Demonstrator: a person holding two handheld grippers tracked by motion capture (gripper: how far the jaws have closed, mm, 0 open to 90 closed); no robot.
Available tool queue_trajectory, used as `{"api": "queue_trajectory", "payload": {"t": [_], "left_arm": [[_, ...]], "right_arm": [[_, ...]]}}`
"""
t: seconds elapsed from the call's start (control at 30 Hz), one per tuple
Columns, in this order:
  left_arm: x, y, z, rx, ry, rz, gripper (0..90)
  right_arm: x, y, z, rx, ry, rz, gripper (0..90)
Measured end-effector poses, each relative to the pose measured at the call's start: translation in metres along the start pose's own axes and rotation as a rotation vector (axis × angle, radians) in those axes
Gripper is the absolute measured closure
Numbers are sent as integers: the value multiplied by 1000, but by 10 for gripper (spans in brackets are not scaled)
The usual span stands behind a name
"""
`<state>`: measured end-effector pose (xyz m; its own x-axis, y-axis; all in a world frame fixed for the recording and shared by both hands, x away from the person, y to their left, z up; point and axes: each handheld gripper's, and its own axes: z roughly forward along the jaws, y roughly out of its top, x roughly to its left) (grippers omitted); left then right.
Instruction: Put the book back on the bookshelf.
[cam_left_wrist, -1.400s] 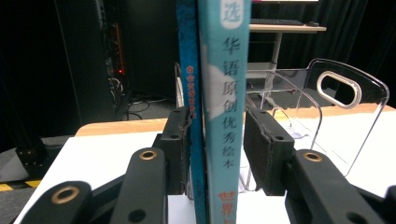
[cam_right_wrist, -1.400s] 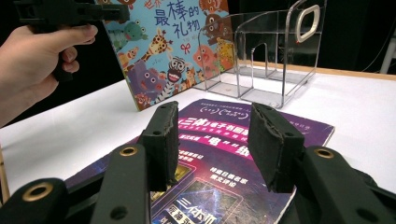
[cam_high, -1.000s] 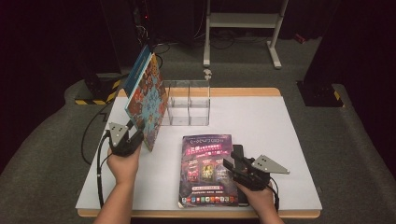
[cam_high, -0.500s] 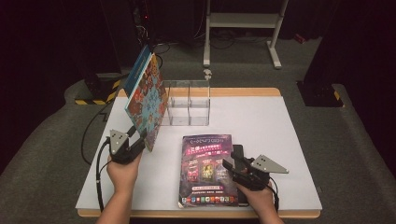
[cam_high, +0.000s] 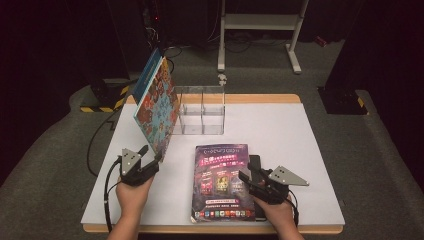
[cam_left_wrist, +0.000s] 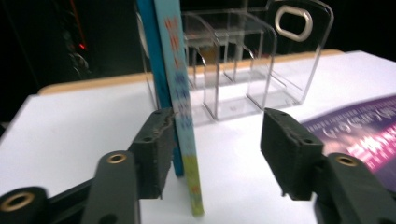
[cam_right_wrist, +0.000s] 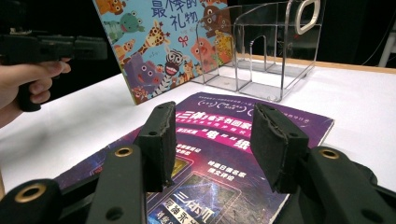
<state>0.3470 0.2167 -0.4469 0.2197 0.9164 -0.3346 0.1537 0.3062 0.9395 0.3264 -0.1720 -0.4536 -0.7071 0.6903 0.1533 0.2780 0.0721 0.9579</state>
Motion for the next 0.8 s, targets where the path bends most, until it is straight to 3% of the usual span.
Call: {"api": "queue_trajectory", "payload": {"t": [0.17, 0.33, 0.47, 0.6, 0.8], "left_arm": [[4, -7, -6, 40, -20, -43, 362], [-2, -18, -12, 111, -72, -72, 334], [-12, -32, -14, 164, -111, -61, 292], [-19, -42, -15, 181, -146, -77, 292], [-24, -50, -15, 228, -172, -60, 246]], "right_arm": [[0, 0, 0, 1, -3, -4, 502], [-1, -1, 1, 14, -9, -9, 502], [-1, -2, 1, 26, -28, -12, 499], [-2, -2, 1, 31, -36, -17, 492], [-2, -4, 1, 35, -37, -29, 508]]}}
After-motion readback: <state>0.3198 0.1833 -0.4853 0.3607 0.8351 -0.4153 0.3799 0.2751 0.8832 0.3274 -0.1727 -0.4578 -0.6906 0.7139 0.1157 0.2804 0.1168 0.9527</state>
